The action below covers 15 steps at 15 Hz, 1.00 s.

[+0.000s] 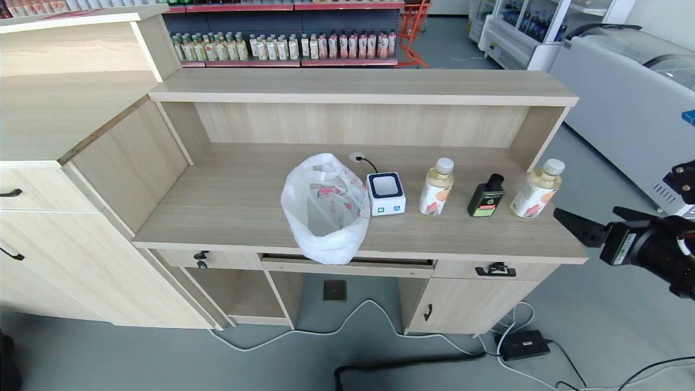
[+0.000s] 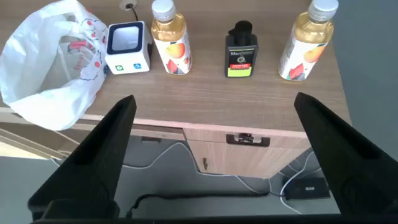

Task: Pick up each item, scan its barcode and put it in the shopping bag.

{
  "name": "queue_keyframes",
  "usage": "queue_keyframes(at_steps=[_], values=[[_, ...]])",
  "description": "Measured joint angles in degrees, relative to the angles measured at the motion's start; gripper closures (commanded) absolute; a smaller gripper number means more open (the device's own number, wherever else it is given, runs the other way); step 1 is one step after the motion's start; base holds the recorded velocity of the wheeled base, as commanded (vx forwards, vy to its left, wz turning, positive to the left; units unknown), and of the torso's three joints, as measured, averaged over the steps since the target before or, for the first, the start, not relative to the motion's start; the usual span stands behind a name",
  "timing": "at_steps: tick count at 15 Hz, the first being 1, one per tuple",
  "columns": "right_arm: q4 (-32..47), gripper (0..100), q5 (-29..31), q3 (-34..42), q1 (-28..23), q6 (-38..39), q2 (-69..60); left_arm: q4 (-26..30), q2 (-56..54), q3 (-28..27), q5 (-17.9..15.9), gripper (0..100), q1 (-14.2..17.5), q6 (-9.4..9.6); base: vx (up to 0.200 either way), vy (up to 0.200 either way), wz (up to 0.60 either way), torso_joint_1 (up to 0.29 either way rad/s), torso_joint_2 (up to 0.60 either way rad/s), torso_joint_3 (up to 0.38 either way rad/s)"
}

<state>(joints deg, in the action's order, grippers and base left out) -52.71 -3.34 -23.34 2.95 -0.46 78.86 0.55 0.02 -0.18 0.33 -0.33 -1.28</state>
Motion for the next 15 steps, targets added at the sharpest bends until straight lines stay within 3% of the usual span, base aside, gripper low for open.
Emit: queue_keyframes(at_steps=[4,7,15], values=[[-12.75,0,0.28,-2.97,-0.23,-0.66,16.35,-0.17,0.0,0.0,0.07,0,-0.02,0.16,0.2,0.0,0.0,0.011,0.01,-0.004],[-13.47,0,0.44,-7.91,0.22,-0.93,24.05,-0.17,0.0,0.0,0.16,0,-0.02,-0.28,0.0,0.0,0.0,0.0,0.0,0.0],[-13.58,0,3.61,-11.57,6.28,-0.87,31.0,-0.2,0.0,0.0,0.16,0,-0.02,-0.35,0.0,0.0,0.0,0.0,0.0,0.0]])
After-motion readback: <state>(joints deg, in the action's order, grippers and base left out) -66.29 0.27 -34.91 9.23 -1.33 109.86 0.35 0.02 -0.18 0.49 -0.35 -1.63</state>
